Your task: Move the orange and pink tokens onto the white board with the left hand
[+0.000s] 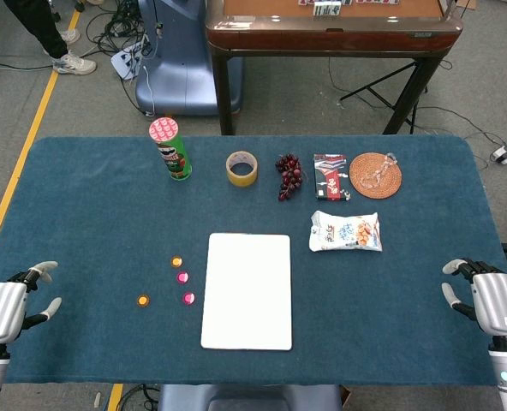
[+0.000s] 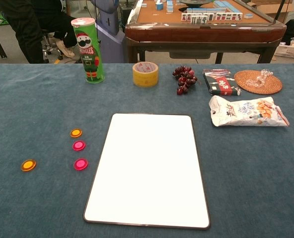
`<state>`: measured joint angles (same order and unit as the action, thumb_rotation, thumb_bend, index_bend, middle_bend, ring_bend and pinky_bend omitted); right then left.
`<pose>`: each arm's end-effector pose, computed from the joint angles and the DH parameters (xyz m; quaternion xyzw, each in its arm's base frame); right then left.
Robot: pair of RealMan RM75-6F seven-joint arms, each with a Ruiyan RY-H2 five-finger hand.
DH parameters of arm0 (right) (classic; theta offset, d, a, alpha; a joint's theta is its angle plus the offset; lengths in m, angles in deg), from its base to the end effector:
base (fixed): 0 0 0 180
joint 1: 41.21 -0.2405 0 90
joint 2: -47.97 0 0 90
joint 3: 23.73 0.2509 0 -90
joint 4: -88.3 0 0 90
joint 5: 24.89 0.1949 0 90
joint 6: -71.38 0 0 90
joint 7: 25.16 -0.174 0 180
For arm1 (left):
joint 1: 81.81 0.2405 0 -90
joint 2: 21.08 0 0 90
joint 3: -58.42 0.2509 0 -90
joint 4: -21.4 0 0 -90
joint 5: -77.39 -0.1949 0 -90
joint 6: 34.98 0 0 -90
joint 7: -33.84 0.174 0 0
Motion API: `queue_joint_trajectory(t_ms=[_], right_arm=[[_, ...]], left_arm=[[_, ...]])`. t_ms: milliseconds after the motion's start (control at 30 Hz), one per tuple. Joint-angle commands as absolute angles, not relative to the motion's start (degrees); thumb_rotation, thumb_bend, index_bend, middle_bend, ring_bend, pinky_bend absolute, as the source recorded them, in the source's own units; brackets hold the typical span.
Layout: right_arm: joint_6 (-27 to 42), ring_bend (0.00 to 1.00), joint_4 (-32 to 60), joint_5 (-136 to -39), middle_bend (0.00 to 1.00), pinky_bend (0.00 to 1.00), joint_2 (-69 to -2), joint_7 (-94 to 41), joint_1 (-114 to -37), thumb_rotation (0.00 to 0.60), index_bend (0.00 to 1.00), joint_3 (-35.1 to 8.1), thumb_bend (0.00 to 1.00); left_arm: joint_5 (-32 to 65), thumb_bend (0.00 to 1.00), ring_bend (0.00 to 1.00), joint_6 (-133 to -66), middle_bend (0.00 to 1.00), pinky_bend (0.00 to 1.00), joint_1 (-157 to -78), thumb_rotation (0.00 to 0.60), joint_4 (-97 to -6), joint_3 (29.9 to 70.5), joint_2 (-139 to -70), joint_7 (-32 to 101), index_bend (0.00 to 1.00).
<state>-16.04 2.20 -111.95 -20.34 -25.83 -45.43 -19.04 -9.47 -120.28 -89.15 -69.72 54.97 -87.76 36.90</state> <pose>-0.3084 -0.2128 0.1680 0.5849 -0.3594 0.4041 0.6045 -0.2877 0.2240 0.1597 -0.6095 -0.3585 -0.4004 0.5827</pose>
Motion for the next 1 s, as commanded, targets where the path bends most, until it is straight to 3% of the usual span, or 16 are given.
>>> queue_joint_trajectory(t_ms=[33,200,267,367,467,1000], right_arm=[[-16.33,0.50,2.23,-112.20,0.50,0.61,-20.59,-25.86,-45.42,0.600,0.47,-19.06,0.25],[-16.99,0.50,1.53,-112.57,0.50,0.61,-20.34,-25.62,-45.36,0.600,0.47,-18.90,0.25],[-17.16,0.50,1.02,-112.66,0.50,0.61,-20.02,-25.43,-45.35,0.600,0.47,-18.81,0.25],[-17.27,0.50,0.51,-112.62,0.50,0.61,-19.55,-25.34,-45.39,0.600,0.47,-18.62,0.25],[-17.61,0.50,0.06,-112.83,0.50,0.61,-19.13,-25.16,-45.35,0.600,0.47,-18.53,0.25],[-18.34,0.50,0.59,-112.34,0.50,0.61,-18.62,-27.21,-44.46,0.600,0.47,-18.63,0.25]], left_arm=[[-9.69,0.26,0.53,-120.17,0.47,0.80,-89.43,0.600,-69.95,54.86,-87.29,37.13,0.35],[-10.65,0.26,0.62,-119.90,0.53,0.87,-90.13,0.600,-71.62,54.69,-86.26,35.84,0.30],[-11.62,0.23,0.75,-119.50,0.66,0.97,-90.60,0.600,-72.66,54.93,-85.79,35.19,0.28],[-12.89,0.17,0.95,-119.13,0.86,1.00,-91.23,0.600,-73.92,55.18,-85.75,35.66,0.29],[-15.18,0.13,1.00,-118.41,0.99,1.00,-92.22,0.600,-75.25,55.86,-85.97,35.88,0.32],[-17.10,0.12,1.00,-104.90,1.00,1.00,-100.76,0.600,-81.79,57.31,-88.71,38.22,0.41]])
